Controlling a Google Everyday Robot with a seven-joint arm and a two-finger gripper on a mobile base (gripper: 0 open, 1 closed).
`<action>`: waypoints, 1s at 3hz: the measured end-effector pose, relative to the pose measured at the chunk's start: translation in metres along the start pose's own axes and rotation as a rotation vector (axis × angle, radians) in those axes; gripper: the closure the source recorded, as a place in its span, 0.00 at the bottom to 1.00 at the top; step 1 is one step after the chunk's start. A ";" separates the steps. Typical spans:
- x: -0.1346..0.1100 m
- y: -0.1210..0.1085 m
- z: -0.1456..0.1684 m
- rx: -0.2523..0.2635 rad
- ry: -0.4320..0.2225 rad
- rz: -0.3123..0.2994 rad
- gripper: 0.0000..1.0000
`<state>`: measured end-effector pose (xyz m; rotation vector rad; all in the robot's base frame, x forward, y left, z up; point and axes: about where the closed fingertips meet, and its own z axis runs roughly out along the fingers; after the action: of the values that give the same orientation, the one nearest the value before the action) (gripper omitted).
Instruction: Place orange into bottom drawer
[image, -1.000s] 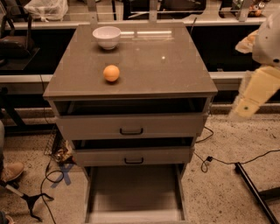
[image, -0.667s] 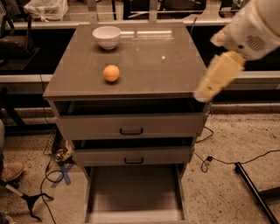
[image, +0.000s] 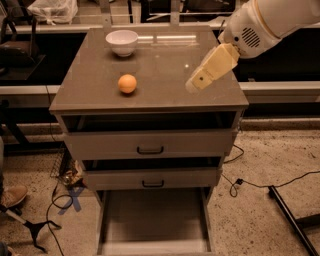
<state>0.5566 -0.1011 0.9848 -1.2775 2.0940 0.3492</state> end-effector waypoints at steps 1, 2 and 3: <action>-0.001 0.002 0.008 -0.005 0.000 0.002 0.00; -0.002 0.002 0.030 -0.008 -0.005 0.015 0.00; -0.015 -0.002 0.061 0.009 -0.043 0.038 0.00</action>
Offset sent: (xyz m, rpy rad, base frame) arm 0.0260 0.0321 -0.0449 0.0321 0.0156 -0.0249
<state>0.5872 -0.0596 0.9485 -1.2165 2.0834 0.3801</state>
